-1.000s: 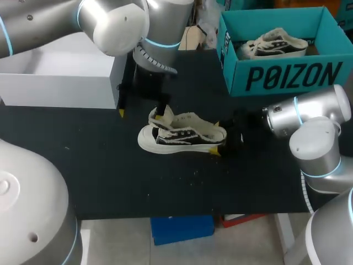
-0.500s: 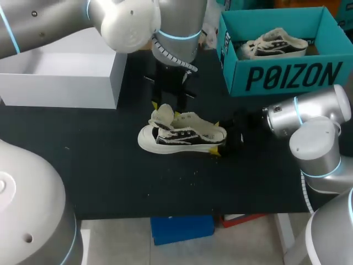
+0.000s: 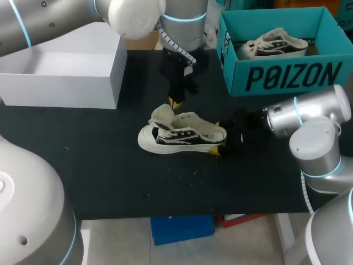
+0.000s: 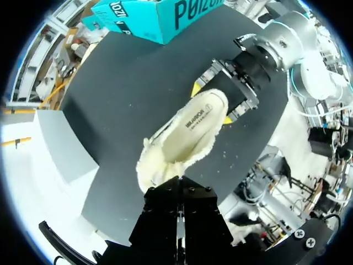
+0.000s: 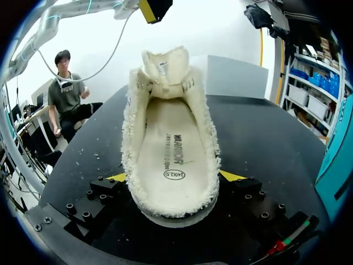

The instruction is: Take the shoe out of the shoebox, open the shoe tongue, remove and reinsert the insole, then place the shoe into the shoebox

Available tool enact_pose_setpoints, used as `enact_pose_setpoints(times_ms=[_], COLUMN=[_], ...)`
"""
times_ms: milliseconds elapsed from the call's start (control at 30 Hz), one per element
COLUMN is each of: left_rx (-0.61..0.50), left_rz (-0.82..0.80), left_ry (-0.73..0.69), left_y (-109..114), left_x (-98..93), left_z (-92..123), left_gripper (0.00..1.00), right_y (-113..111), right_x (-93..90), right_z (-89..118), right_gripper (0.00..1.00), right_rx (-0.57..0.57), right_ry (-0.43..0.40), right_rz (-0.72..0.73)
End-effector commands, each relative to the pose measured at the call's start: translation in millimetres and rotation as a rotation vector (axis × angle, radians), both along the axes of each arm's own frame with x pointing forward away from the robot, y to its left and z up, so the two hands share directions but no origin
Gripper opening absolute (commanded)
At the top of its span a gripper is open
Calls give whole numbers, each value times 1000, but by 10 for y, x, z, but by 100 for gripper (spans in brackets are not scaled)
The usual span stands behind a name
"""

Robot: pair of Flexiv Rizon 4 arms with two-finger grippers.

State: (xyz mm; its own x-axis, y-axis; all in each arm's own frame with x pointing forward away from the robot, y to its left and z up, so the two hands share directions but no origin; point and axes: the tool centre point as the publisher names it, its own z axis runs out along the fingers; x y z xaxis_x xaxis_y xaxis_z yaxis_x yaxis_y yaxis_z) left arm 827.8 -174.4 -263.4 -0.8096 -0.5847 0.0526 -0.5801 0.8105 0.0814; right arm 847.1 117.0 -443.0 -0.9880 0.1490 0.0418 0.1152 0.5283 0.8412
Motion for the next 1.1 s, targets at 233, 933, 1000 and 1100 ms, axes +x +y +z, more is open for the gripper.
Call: enact_pose_setpoints(times_ms=[233, 933, 1000, 1100], left_rx=[-323, -206, -234, -281], left_rz=[-979, -1276, -1256, -1219], left_ry=[339, 439, 397, 345], left_y=[30, -51, -63, -102], left_x=[68, 211, 217, 215], left_z=[-38, -278, -337, -379], left_gripper=[0, 0, 0, 0], right_y=[7, 7, 7, 7], right_x=[0, 0, 0, 0], right_z=[-13, -13, -13, -13], right_gripper=[0, 0, 0, 0], right_rx=[-1, -1, -1, -1], right_ry=[0, 0, 0, 0], right_rz=[-2, -2, -2, -2])
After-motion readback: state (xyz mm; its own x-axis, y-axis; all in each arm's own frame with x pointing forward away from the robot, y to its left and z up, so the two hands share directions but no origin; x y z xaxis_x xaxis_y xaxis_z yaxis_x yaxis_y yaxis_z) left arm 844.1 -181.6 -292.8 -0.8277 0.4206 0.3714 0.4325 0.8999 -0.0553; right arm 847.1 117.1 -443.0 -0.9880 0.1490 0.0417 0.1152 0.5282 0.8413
